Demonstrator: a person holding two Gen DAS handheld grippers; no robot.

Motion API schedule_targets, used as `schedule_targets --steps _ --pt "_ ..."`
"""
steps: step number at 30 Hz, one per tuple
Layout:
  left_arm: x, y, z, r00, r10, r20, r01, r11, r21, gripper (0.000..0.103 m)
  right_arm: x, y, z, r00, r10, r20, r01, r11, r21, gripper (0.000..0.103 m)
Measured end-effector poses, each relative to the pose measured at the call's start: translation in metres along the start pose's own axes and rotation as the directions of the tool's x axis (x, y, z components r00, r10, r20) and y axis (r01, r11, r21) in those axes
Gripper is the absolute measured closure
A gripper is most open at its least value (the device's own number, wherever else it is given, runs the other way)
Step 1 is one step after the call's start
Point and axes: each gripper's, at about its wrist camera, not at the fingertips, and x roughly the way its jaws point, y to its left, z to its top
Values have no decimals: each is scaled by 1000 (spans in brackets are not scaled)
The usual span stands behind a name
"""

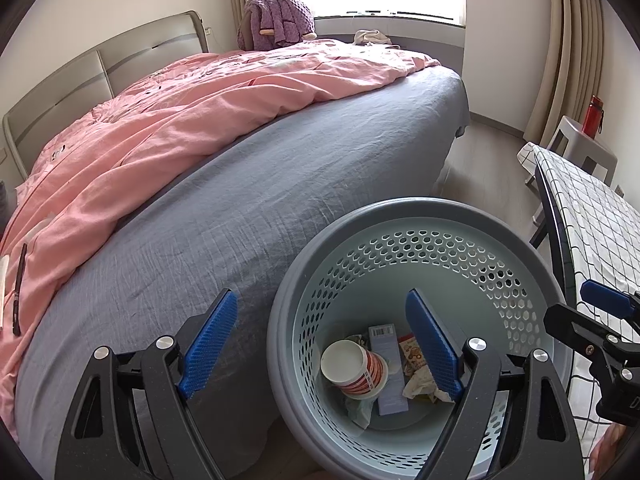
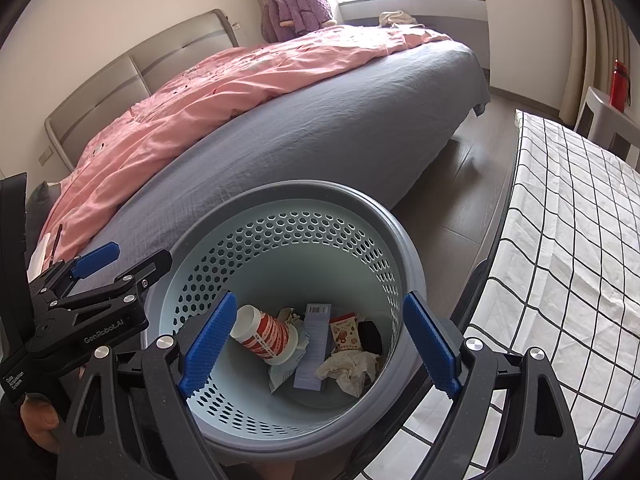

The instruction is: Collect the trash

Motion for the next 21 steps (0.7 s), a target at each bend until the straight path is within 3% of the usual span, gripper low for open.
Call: schedule_targets --steps 21 --pt "-1 -4 0 1000 2 2 -2 1000 13 21 0 1 0 1000 0 0 0 1000 -1 20"
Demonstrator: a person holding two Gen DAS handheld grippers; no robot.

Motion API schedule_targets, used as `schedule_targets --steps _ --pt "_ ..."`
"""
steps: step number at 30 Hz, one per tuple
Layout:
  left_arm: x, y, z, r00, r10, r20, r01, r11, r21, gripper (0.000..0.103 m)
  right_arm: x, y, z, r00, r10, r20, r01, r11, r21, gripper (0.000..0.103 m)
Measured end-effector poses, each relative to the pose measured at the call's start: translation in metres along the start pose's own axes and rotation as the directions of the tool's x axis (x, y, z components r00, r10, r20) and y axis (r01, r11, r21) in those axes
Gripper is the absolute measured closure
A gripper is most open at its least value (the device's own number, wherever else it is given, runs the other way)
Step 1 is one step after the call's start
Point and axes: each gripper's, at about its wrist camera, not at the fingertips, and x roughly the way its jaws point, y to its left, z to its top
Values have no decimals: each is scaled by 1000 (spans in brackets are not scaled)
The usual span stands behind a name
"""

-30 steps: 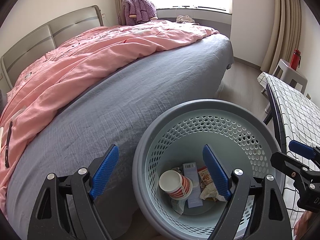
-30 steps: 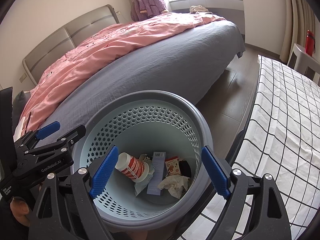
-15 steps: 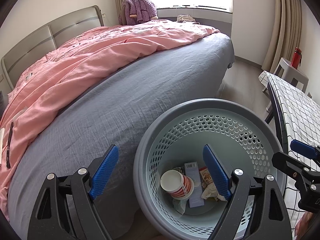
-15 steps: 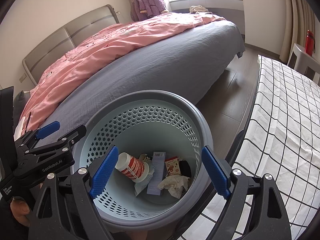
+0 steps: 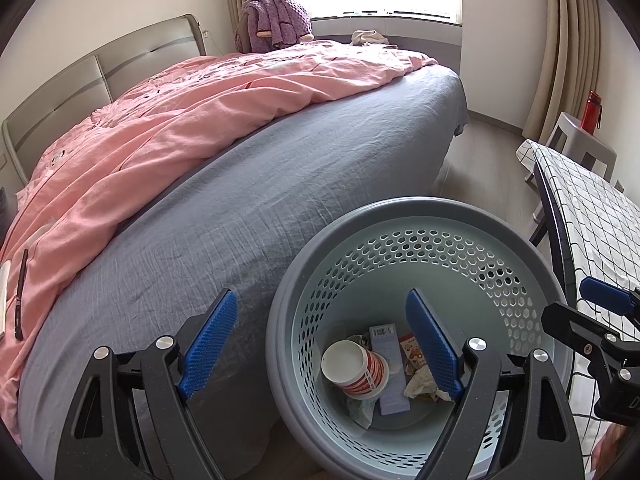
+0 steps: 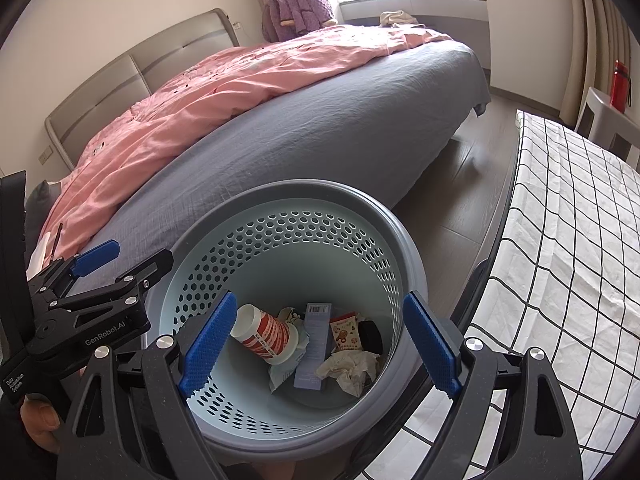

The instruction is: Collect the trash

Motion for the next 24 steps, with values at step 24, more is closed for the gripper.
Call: schedule_targets --steps 24 --pt "0 1 1 1000 -4 -5 4 1000 -1 21 1 1 -1 1000 -2 0 2 1000 0 20"
